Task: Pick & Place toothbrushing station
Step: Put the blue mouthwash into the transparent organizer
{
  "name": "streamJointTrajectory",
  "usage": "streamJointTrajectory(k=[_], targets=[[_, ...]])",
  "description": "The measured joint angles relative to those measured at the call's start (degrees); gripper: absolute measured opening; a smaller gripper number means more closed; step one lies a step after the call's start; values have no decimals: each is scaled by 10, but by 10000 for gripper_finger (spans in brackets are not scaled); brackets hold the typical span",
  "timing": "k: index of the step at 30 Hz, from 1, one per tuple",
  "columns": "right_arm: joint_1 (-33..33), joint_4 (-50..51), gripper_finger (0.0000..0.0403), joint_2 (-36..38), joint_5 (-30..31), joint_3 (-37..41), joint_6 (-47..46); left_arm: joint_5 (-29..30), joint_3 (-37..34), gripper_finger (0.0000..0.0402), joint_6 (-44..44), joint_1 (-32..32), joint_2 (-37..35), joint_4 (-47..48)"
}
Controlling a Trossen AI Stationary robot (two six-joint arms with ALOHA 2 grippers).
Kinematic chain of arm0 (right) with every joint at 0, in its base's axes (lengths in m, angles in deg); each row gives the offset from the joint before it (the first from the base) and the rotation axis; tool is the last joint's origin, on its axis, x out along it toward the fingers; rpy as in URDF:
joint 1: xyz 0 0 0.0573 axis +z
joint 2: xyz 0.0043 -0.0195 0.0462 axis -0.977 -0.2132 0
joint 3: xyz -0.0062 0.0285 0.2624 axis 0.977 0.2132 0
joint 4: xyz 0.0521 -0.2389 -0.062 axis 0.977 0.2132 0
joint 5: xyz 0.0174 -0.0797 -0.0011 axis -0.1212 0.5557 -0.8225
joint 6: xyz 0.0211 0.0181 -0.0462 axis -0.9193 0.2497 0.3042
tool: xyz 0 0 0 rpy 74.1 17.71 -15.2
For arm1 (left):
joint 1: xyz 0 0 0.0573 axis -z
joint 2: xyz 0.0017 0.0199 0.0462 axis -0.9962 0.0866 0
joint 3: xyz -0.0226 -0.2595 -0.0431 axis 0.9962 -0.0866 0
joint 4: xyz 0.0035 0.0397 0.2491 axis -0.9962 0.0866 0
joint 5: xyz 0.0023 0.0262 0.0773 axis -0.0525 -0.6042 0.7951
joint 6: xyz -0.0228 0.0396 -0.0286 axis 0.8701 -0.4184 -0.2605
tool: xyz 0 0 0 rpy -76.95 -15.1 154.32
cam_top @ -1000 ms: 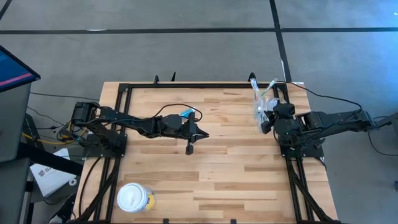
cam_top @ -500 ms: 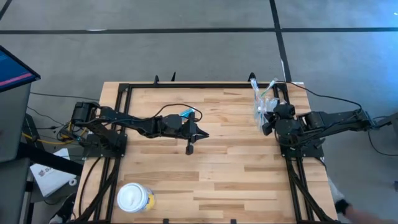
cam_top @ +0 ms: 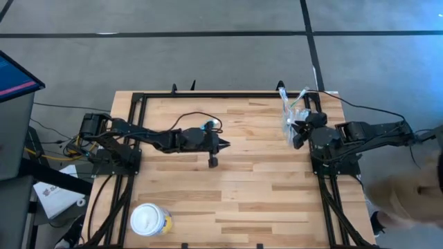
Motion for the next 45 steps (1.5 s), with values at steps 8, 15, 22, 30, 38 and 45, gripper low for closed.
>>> streamJointTrajectory(k=[8,15,22,30,38,45], targets=[[0,-94,90,0,-44,0,78,54,0,25,55,-29,0,86],[25,-158,90,0,-79,-1,143,83,0,40,77,-63,0,152],[49,-189,90,-33,-79,-1,152,86,0,87,79,-97,0,161],[52,-233,90,-88,-80,-1,174,86,0,138,78,-117,3,180],[52,-284,90,-130,-89,-1,211,86,-1,161,79,-147,65,184],[52,-282,90,-139,-89,-1,212,85,-1,161,77,-161,102,181]])
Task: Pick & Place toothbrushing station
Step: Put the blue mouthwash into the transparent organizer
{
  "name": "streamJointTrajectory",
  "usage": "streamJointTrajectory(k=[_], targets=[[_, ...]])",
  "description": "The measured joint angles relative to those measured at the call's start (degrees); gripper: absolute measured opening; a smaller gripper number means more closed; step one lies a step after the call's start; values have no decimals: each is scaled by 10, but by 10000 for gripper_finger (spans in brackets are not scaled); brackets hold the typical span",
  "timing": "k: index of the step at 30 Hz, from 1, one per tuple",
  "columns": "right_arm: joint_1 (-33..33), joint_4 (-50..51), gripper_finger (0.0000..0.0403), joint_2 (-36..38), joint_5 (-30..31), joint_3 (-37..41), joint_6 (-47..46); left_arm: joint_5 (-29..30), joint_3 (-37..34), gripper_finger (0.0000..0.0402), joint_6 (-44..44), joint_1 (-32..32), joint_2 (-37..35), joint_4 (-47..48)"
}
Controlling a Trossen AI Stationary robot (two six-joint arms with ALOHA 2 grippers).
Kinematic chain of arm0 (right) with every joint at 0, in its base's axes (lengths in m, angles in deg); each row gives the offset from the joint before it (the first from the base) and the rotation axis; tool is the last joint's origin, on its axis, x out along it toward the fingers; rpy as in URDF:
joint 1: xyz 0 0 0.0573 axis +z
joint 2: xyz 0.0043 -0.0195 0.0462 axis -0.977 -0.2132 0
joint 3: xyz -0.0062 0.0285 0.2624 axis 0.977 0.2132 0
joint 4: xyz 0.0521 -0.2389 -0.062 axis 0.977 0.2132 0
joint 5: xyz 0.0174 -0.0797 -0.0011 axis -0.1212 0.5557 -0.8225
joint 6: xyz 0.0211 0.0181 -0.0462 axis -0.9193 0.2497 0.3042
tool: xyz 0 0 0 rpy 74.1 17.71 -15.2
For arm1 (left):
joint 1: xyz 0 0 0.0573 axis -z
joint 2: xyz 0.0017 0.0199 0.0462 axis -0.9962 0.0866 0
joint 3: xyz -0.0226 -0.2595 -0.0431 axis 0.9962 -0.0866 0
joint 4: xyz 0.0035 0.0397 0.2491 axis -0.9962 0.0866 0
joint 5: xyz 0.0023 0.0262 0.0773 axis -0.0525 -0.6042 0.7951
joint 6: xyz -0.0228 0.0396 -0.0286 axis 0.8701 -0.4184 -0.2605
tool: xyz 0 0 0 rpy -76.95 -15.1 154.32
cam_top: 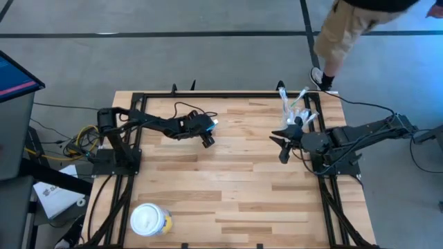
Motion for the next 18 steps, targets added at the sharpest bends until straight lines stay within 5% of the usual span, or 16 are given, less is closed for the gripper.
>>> streamJointTrajectory(k=[18], targets=[[0,0,90,0,0,0,0,51,0,161,-48,1,22,-2]])
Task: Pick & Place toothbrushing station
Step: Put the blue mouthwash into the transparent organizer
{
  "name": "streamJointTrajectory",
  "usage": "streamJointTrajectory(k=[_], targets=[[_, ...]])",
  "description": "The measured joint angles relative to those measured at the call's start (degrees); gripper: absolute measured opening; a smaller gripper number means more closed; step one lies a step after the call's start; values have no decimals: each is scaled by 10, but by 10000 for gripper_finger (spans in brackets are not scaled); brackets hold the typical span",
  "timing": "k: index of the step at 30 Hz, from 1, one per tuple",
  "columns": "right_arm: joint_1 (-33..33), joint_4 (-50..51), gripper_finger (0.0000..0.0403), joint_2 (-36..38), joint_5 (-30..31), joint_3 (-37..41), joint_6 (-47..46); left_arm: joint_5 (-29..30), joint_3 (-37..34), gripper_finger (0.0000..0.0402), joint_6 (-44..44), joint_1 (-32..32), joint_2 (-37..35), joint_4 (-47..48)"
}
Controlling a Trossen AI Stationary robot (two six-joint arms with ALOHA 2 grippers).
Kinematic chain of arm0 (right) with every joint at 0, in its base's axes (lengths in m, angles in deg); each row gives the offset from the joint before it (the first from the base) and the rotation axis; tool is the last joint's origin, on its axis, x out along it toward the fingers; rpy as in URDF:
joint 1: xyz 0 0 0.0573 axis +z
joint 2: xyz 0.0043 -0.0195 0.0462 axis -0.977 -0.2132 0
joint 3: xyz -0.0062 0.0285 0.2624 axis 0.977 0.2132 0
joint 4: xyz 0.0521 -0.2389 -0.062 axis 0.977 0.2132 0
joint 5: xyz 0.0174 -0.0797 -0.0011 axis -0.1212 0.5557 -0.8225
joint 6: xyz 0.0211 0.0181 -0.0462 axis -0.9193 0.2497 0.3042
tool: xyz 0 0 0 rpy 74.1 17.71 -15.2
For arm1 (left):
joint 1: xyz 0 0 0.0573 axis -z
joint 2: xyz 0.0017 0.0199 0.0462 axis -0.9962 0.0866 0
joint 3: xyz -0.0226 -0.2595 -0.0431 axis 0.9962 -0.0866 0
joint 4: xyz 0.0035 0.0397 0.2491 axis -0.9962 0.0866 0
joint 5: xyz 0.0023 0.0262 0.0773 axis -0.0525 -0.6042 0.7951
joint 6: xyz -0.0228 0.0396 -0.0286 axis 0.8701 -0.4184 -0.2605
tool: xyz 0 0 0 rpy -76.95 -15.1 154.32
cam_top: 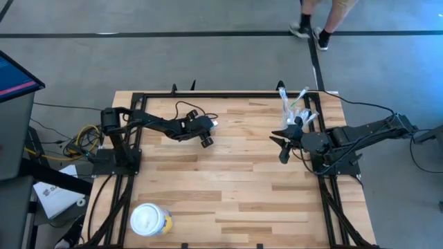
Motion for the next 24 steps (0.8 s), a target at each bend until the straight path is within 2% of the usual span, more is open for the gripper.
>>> streamJointTrajectory(k=[16,24], targets=[[0,0,90,0,0,0,-2,-10,-1,127,0,0,9,26],[0,1,90,-1,0,0,-1,-4,0,64,26,0,21,23]])
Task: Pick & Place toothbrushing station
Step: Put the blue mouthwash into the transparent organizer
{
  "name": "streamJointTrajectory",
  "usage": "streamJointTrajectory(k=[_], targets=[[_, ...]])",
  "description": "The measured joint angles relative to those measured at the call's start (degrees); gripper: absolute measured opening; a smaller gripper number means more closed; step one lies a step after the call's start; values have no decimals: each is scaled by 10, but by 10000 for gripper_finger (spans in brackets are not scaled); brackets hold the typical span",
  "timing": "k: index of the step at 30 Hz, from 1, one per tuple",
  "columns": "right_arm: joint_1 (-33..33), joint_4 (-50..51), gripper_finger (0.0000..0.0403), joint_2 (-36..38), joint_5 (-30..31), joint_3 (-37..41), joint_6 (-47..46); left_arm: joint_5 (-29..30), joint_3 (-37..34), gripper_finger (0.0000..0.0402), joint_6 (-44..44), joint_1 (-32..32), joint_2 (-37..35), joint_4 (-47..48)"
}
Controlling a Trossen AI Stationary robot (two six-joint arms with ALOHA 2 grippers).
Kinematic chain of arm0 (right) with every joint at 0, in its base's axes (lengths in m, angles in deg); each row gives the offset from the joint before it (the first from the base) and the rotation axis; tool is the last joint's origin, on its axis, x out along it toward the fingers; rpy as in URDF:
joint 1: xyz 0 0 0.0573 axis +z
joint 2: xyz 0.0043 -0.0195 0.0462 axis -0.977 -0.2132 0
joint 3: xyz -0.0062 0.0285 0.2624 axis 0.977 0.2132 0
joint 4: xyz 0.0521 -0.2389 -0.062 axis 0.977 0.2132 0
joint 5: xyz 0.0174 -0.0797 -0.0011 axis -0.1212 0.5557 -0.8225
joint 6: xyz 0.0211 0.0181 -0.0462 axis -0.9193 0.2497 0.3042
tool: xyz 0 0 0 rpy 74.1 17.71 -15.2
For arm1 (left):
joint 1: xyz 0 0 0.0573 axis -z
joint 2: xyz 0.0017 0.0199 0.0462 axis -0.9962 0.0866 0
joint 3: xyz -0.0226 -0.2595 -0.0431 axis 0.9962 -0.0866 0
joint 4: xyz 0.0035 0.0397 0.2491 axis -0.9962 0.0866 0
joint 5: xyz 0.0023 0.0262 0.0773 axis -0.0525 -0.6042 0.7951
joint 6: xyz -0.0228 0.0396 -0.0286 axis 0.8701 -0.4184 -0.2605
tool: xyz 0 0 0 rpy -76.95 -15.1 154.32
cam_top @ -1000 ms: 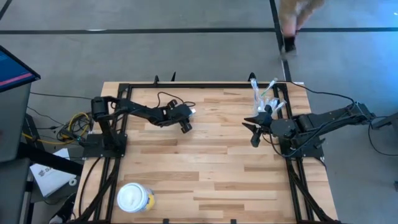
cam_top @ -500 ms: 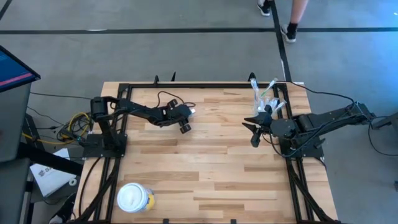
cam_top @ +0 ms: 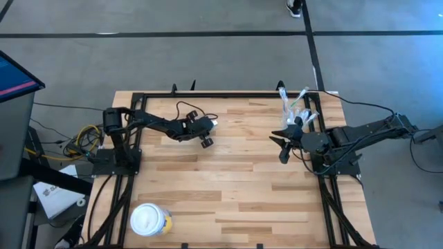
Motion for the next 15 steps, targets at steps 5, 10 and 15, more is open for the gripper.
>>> streamJointTrajectory(k=[5,10,15], targets=[[0,0,90,0,-17,0,1,-52,-3,61,14,0,-25,-1],[0,0,90,0,-58,0,11,-148,-4,61,23,2,-53,-14],[0,0,90,0,-93,0,21,-200,-4,61,22,16,-59,-44]])
